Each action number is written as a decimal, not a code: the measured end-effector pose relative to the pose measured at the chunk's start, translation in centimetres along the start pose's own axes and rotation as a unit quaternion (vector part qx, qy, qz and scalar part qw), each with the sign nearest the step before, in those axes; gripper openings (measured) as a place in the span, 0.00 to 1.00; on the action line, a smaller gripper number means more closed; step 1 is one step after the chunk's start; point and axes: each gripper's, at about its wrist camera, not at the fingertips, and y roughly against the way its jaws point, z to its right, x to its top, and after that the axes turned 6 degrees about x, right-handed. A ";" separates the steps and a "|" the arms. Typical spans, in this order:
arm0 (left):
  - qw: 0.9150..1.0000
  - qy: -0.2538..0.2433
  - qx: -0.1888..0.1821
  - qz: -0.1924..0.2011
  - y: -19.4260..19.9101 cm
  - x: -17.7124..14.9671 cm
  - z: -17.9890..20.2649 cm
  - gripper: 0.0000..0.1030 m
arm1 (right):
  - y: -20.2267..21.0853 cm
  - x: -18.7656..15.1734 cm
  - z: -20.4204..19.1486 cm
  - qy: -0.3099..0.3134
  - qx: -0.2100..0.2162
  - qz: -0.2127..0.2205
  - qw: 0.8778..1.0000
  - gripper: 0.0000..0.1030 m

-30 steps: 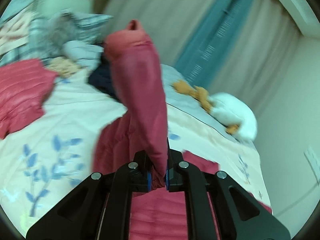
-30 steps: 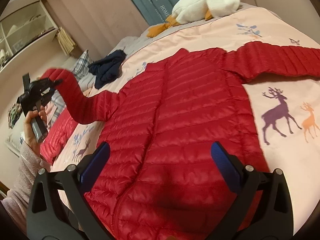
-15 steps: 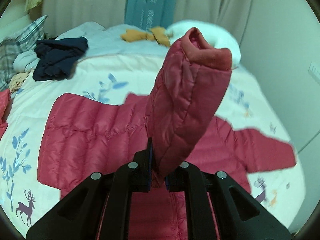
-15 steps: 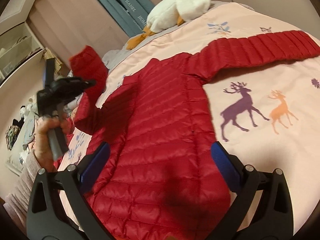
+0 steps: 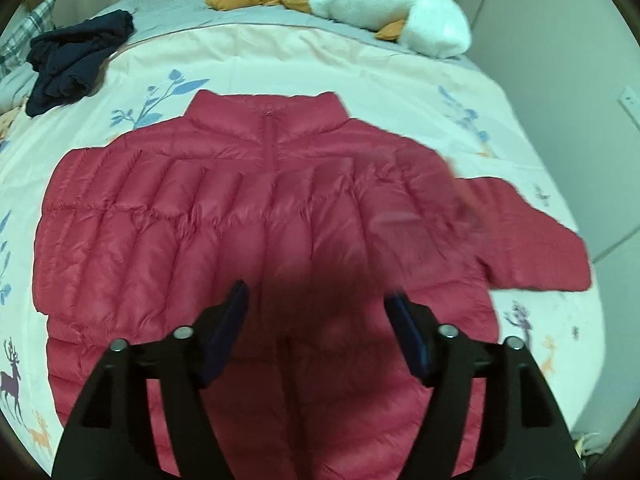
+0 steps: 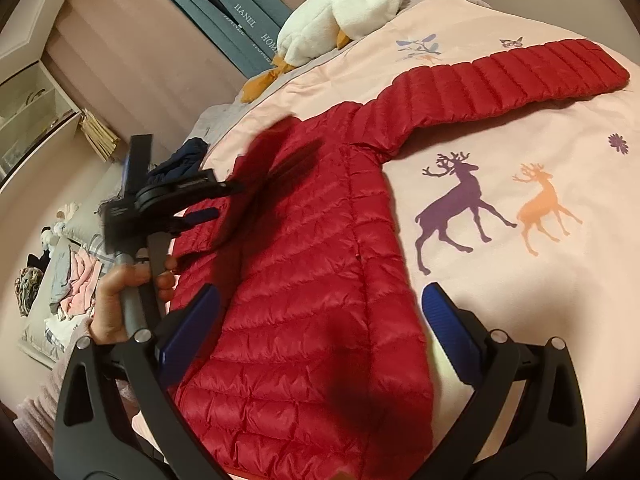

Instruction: Fold large clothes

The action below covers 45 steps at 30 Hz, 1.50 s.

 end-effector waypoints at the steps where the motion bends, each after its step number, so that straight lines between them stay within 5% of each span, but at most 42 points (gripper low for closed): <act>1: 1.000 0.001 -0.009 0.004 0.7 -0.1 -0.1 0.69 | 0.1 0.0 0.1 -0.002 -0.001 0.000 1.000 0.98; 6: 0.996 0.050 -0.071 0.023 4.4 -1.5 -3.3 0.81 | -0.6 0.5 0.4 -0.006 -0.004 -0.012 1.000 0.98; 11: 0.986 0.143 -0.081 0.038 6.0 -2.5 -11.2 0.82 | -3.6 2.4 0.1 -0.018 0.031 -0.052 0.998 0.98; 18: 0.937 0.317 -0.143 0.039 4.7 -5.6 -21.9 0.82 | -9.8 6.1 -0.7 -0.045 0.063 -0.085 0.993 0.98; 28: 0.924 0.338 -0.180 0.004 -0.8 -5.0 -22.4 0.82 | -16.7 9.6 -1.2 -0.058 0.050 -0.096 0.992 0.98; 33: 0.919 0.349 -0.186 0.008 -2.7 -4.9 -22.7 0.82 | -19.3 11.0 -0.1 -0.088 0.045 -0.064 0.993 0.97; 36: 0.914 0.357 -0.193 0.020 -3.0 -4.4 -23.0 0.82 | -20.7 11.8 0.4 -0.104 0.047 -0.046 0.992 0.89; 39: 0.906 0.374 -0.193 0.030 -3.3 -3.9 -23.9 0.82 | -22.3 12.4 1.3 -0.128 0.036 -0.045 0.990 0.60; 41: 0.902 0.386 -0.194 0.029 -3.6 -3.8 -24.4 0.82 | -23.0 12.6 1.7 -0.134 0.020 -0.048 0.990 0.29; 45: 0.902 0.389 -0.183 0.035 -3.7 -3.7 -24.9 0.76 | -21.9 13.0 0.5 -0.095 0.017 -0.036 0.995 0.10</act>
